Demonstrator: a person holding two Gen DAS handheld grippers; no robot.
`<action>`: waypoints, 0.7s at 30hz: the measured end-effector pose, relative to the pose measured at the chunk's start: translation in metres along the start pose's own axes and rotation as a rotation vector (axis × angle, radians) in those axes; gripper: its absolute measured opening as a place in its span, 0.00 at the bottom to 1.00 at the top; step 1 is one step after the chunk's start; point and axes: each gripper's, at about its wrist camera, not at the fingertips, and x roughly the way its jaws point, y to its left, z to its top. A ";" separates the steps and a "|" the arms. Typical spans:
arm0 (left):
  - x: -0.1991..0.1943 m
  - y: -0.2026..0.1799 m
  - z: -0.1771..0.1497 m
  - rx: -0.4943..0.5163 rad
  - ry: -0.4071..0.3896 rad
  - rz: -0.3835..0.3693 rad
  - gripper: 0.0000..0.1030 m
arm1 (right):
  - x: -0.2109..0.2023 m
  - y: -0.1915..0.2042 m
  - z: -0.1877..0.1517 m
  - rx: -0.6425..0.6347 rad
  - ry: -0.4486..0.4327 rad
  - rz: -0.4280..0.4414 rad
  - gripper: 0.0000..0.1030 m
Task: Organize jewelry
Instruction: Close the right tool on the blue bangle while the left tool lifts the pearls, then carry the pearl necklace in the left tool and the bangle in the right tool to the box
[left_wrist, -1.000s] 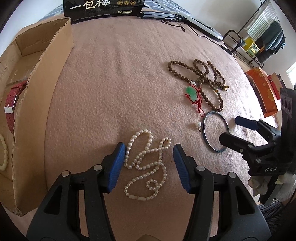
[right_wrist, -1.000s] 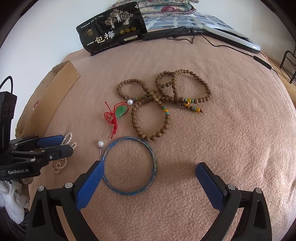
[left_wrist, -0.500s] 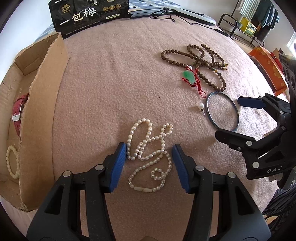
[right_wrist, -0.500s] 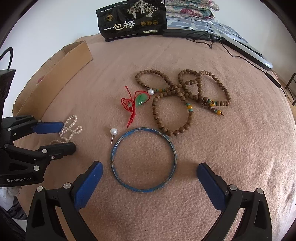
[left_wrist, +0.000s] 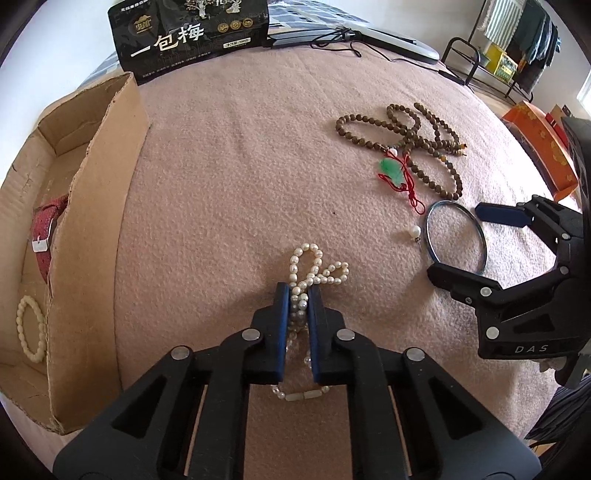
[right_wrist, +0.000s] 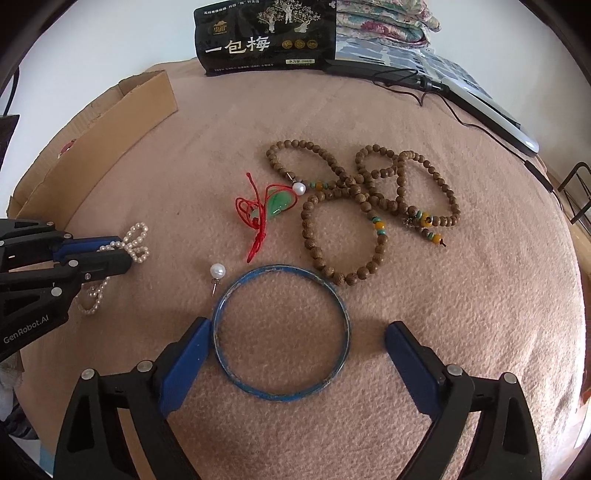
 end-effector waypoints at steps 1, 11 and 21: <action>-0.001 0.001 0.000 -0.003 -0.003 -0.001 0.06 | -0.001 0.001 0.000 -0.006 -0.004 0.002 0.81; -0.017 0.001 0.000 -0.038 -0.040 -0.035 0.05 | -0.011 -0.002 0.001 -0.002 -0.019 0.023 0.71; -0.054 0.008 0.010 -0.098 -0.142 -0.083 0.05 | -0.034 -0.006 0.003 0.026 -0.071 0.017 0.71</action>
